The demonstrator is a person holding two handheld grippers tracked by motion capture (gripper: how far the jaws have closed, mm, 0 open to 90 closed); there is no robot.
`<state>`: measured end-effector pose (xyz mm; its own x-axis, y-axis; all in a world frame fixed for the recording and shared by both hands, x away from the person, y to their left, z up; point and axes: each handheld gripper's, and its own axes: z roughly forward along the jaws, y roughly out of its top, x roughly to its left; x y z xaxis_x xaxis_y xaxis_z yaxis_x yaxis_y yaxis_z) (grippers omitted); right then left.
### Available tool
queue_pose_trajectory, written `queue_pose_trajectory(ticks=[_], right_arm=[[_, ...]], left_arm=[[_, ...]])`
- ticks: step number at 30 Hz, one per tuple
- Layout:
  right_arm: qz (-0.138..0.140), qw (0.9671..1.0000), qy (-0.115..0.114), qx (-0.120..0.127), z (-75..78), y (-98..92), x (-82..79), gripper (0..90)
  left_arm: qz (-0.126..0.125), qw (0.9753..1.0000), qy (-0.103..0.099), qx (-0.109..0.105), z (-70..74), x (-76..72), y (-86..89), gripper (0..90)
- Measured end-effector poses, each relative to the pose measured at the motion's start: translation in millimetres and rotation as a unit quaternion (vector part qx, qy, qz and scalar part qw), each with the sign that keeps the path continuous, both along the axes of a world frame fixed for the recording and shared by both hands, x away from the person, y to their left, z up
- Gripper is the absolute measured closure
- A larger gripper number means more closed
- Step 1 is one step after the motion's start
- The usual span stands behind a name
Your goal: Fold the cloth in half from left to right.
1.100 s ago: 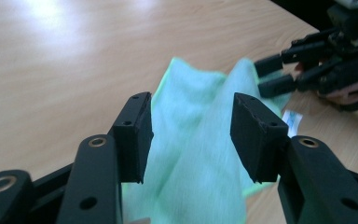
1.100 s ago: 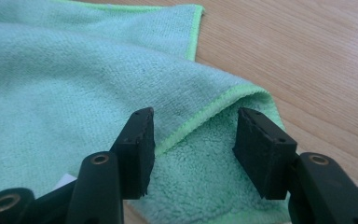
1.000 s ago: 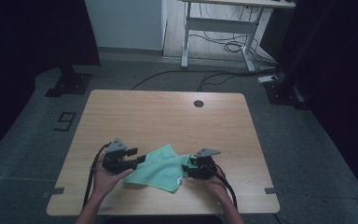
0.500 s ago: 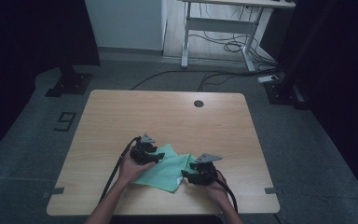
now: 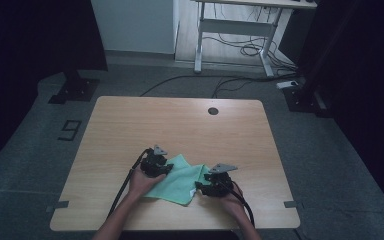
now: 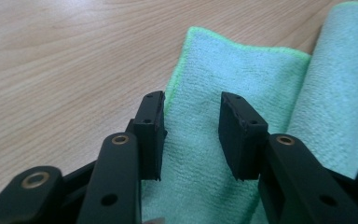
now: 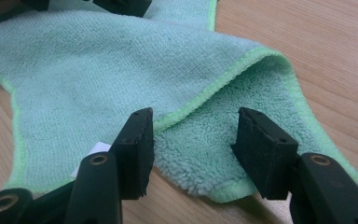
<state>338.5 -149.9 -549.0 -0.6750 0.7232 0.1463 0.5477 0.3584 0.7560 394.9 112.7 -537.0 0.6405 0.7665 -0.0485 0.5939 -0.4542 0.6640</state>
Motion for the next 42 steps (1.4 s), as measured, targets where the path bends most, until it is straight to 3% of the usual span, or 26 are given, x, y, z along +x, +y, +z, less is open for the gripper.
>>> queue_pose_trajectory(ticks=[2, 9, 12, 13, 17, 21, 25, 30, 34, 39, 42], right_arm=[[-0.001, 1.0000, 0.000, 0.001, -0.2, -0.8, 1.8, 46.8], [-0.009, 0.9999, -0.004, -0.010, 0.4, 0.3, 11.6, 47.1], [-0.010, 0.9997, -0.007, -0.021, 1.2, 2.4, 28.4, 46.3], [-0.010, 0.9997, -0.007, -0.021, 1.2, 2.4, 28.4, 46.3], [-0.012, 0.9998, 0.003, -0.014, 2.0, 6.4, 54.5, 45.9], [-0.011, 0.9998, 0.006, -0.012, 2.7, 8.8, 64.0, 44.0], [-0.006, 1.0000, -0.007, 0.003, 10.2, 9.4, 53.4, 44.3], [0.017, 0.9994, -0.025, 0.015, 17.4, 14.0, 25.5, 43.1], [0.027, 0.9993, -0.020, 0.016, 15.4, 17.9, 15.0, 42.5], [0.030, 0.9994, -0.017, -0.002, 6.1, 25.4, -0.4, 41.9], [0.025, 0.9991, -0.024, -0.026, -1.6, 29.6, -4.6, 42.8]], left_arm=[[-0.002, 0.9999, -0.008, 0.011, -0.3, -1.1, -1.9, 62.9], [0.007, 0.9999, -0.012, 0.010, -1.1, -2.1, 1.2, 64.0], [0.021, 0.9997, -0.009, 0.008, -0.9, -4.4, 6.5, 64.2], [0.021, 0.9997, -0.009, 0.008, -0.9, -4.4, 6.5, 64.3], [0.033, 0.9994, -0.010, 0.006, -1.1, -9.4, 12.9, 64.4], [0.039, 0.9992, -0.011, 0.004, -1.3, -13.2, 15.9, 64.4], [0.038, 0.9992, -0.012, 0.002, 0.3, -16.1, 19.6, 60.2], [0.034, 0.9991, -0.020, -0.012, 5.5, -12.2, 17.3, 59.0], [0.027, 0.9993, -0.019, -0.020, 10.2, -8.6, 13.8, 58.4], [0.025, 0.9995, -0.018, -0.011, 10.8, -0.9, 4.2, 58.2], [0.018, 0.9998, -0.007, 0.000, 4.2, 4.1, -1.6, 59.0]])
